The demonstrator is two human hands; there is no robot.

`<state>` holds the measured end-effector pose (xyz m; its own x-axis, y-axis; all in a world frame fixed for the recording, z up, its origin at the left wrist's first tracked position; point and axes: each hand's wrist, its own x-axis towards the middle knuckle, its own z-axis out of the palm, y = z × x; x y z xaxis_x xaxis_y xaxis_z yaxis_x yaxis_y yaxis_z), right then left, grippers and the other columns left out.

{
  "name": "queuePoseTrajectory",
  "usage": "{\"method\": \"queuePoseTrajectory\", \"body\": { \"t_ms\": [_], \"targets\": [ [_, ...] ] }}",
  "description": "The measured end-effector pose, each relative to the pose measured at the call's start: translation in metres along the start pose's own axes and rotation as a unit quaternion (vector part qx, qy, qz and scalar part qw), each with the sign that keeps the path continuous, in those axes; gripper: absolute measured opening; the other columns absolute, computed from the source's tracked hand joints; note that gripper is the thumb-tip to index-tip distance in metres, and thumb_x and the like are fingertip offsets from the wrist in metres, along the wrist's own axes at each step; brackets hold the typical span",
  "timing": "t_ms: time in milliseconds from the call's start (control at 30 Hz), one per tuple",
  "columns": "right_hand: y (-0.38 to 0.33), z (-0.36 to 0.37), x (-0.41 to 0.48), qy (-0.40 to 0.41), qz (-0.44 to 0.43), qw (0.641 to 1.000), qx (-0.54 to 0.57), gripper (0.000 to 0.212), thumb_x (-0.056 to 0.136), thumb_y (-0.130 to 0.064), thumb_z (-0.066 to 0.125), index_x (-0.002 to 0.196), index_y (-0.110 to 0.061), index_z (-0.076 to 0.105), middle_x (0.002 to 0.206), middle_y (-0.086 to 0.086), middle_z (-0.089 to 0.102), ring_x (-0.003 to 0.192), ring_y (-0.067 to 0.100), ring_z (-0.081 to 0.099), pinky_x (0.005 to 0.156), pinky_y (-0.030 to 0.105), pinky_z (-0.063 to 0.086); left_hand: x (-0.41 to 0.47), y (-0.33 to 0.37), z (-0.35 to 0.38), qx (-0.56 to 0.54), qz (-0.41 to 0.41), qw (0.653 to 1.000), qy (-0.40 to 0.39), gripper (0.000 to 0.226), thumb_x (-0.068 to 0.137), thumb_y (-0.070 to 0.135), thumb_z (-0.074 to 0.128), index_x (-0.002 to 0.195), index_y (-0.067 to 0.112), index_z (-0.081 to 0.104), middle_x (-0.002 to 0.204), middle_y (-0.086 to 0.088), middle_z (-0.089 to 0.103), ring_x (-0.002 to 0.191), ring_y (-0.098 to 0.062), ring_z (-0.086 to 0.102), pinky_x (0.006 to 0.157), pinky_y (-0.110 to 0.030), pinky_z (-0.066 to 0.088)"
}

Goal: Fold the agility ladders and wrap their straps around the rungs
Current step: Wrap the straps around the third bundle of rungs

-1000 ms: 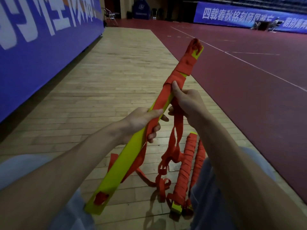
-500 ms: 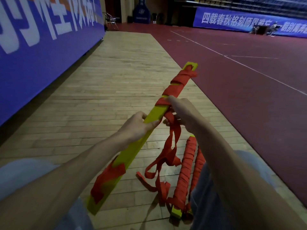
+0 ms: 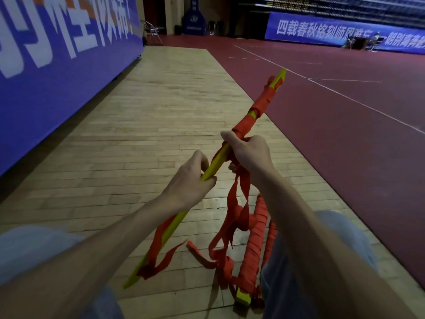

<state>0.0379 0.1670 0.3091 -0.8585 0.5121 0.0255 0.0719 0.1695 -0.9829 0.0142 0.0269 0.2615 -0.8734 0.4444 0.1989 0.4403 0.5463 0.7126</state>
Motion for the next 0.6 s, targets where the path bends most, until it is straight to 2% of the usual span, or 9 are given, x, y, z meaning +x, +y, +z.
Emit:
{"method": "queuePoseTrajectory", "body": {
  "t_ms": [67, 133, 200, 267, 333, 433, 533, 600],
  "targets": [
    [-0.004, -0.004, 0.001, 0.010, -0.009, 1.000, 0.024, 0.035, 0.086, -0.039, 0.072, 0.074, -0.006, 0.070, 0.069, 0.010, 0.069, 0.045, 0.016, 0.059, 0.046, 0.026, 0.047, 0.002, 0.002, -0.002, -0.106, -0.078, 0.988, -0.078, 0.024, 0.097, 0.024, 0.056, 0.113, 0.020, 0.038, 0.095, -0.002, 0.063, 0.071, -0.023, 0.071, 0.064, -0.038, 0.060],
    [-0.007, -0.007, 0.001, 0.015, -0.023, 0.998, 0.048, 0.036, 0.087, -0.039, 0.071, 0.074, -0.006, 0.069, 0.067, 0.008, 0.066, 0.046, 0.016, 0.059, 0.045, 0.025, 0.047, 0.004, 0.004, -0.006, -0.130, -0.112, 0.975, -0.144, 0.027, 0.099, 0.036, 0.053, 0.116, 0.016, 0.047, 0.082, -0.001, 0.067, 0.059, -0.019, 0.064, 0.055, -0.030, 0.053],
    [-0.009, -0.010, 0.001, 0.018, -0.039, 0.997, 0.058, 0.036, 0.089, -0.040, 0.068, 0.076, -0.006, 0.068, 0.066, 0.006, 0.064, 0.047, 0.017, 0.060, 0.046, 0.027, 0.050, 0.004, 0.003, -0.011, -0.187, -0.111, 0.959, -0.181, 0.049, 0.092, 0.059, 0.049, 0.111, 0.015, 0.061, 0.070, 0.002, 0.055, 0.055, -0.012, 0.050, 0.053, -0.026, 0.042],
    [-0.010, -0.012, 0.001, -0.003, -0.040, 0.998, 0.057, 0.041, 0.091, -0.042, 0.065, 0.080, -0.003, 0.067, 0.067, 0.008, 0.064, 0.049, 0.022, 0.064, 0.048, 0.030, 0.054, 0.006, 0.001, -0.016, -0.266, -0.120, 0.937, -0.193, 0.059, 0.091, 0.065, 0.044, 0.107, 0.012, 0.067, 0.067, 0.002, 0.046, 0.056, -0.010, 0.044, 0.055, -0.025, 0.039],
    [-0.009, -0.013, 0.002, -0.067, -0.005, 0.997, 0.049, 0.050, 0.095, -0.048, 0.057, 0.088, 0.002, 0.062, 0.071, 0.014, 0.066, 0.051, 0.027, 0.068, 0.049, 0.034, 0.057, 0.005, 0.000, -0.019, -0.277, -0.122, 0.938, -0.166, 0.056, 0.089, 0.062, 0.050, 0.101, 0.010, 0.069, 0.066, -0.001, 0.047, 0.055, -0.013, 0.046, 0.055, -0.028, 0.041],
    [-0.004, -0.013, -0.001, -0.149, 0.060, 0.986, 0.031, 0.063, 0.098, -0.054, 0.043, 0.101, 0.008, 0.057, 0.071, 0.019, 0.068, 0.048, 0.026, 0.066, 0.046, 0.034, 0.056, 0.008, -0.005, -0.017, -0.224, -0.129, 0.961, -0.095, 0.053, 0.078, 0.054, 0.071, 0.093, 0.004, 0.069, 0.065, -0.008, 0.056, 0.050, -0.019, 0.055, 0.048, -0.030, 0.048],
    [0.001, -0.008, -0.002, -0.172, 0.056, 0.983, -0.027, 0.068, 0.099, -0.058, 0.039, 0.102, 0.007, 0.061, 0.075, 0.020, 0.068, 0.044, 0.021, 0.063, 0.042, 0.028, 0.052, 0.010, -0.011, -0.015, -0.111, -0.110, 0.987, -0.023, 0.050, 0.074, 0.050, 0.079, 0.089, 0.004, 0.066, 0.077, -0.014, 0.069, 0.065, -0.031, 0.068, 0.062, -0.046, 0.060],
    [0.004, -0.003, -0.001, -0.161, 0.040, 0.984, -0.061, 0.065, 0.097, -0.061, 0.041, 0.100, 0.001, 0.061, 0.074, 0.015, 0.067, 0.044, 0.019, 0.062, 0.044, 0.027, 0.050, 0.007, -0.009, -0.014, -0.048, -0.090, 0.995, 0.014, 0.042, 0.076, 0.045, 0.079, 0.086, 0.007, 0.064, 0.077, -0.010, 0.070, 0.068, -0.026, 0.070, 0.066, -0.047, 0.060]
  ]
}}
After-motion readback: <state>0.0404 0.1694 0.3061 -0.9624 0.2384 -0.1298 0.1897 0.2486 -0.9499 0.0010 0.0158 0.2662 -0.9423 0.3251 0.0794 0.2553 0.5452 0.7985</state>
